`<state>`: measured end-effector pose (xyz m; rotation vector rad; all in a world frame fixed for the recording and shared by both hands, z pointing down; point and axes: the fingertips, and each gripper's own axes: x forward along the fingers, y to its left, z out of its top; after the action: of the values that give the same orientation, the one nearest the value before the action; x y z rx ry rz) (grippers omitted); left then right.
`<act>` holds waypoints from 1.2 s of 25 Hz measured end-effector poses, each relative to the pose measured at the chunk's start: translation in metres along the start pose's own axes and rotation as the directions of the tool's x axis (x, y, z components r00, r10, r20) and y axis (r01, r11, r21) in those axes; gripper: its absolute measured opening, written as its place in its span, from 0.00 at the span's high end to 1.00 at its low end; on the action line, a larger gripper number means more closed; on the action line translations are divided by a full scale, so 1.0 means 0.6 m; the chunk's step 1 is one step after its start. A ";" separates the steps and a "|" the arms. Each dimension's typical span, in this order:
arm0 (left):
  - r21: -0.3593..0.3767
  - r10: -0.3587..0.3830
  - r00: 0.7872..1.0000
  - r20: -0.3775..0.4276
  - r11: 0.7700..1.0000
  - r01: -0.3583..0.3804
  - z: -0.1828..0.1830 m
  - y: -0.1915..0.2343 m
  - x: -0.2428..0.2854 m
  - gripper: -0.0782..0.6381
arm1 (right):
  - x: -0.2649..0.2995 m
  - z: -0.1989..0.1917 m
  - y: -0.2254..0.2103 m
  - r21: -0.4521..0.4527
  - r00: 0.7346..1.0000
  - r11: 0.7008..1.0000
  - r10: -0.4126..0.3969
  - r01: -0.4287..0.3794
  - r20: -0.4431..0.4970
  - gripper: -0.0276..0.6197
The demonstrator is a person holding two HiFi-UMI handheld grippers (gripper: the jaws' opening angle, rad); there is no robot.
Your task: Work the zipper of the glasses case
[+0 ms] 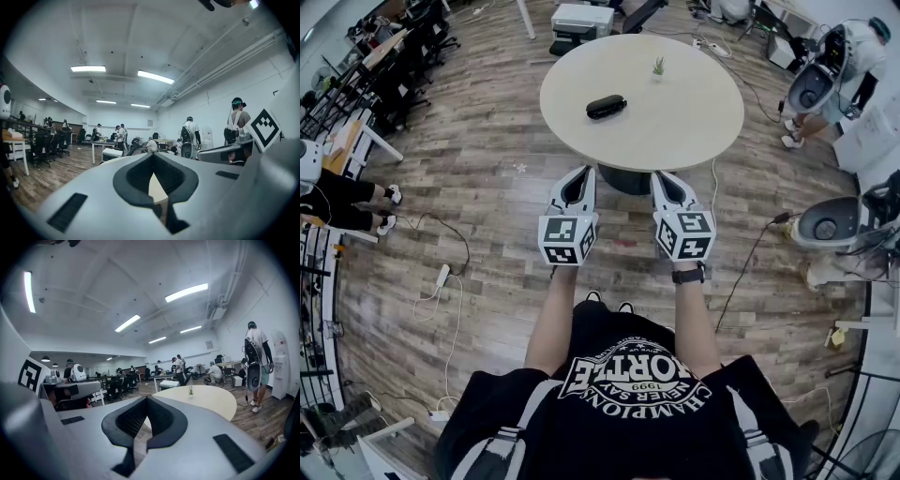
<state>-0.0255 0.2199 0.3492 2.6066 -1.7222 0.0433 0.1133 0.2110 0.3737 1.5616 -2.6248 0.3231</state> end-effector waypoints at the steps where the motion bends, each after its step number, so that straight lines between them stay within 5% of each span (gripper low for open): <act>1: 0.007 -0.002 1.000 -0.007 1.000 0.002 -0.005 -0.009 0.002 0.87 | -0.005 -0.004 -0.010 0.007 1.000 1.000 -0.008 0.008 -0.005 0.93; 15: 0.040 0.007 0.995 -0.098 0.999 -0.003 -0.065 -0.036 0.085 0.87 | 0.023 -0.040 -0.104 0.041 0.996 0.997 -0.063 0.065 -0.057 0.93; 25: -0.011 0.036 0.992 -0.119 0.999 -0.037 -0.106 0.061 0.208 0.87 | 0.176 -0.031 -0.150 0.048 0.996 0.997 -0.056 0.059 -0.063 0.93; 30: -0.033 0.064 0.994 -0.088 0.997 -0.067 -0.092 0.129 0.283 0.87 | 0.284 0.001 -0.153 -0.026 0.997 1.000 -0.013 0.011 -0.078 0.93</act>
<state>-0.0312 0.0350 0.4099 2.4836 -1.7626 0.1238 0.1116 0.0219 0.4150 1.5242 -2.5500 0.3418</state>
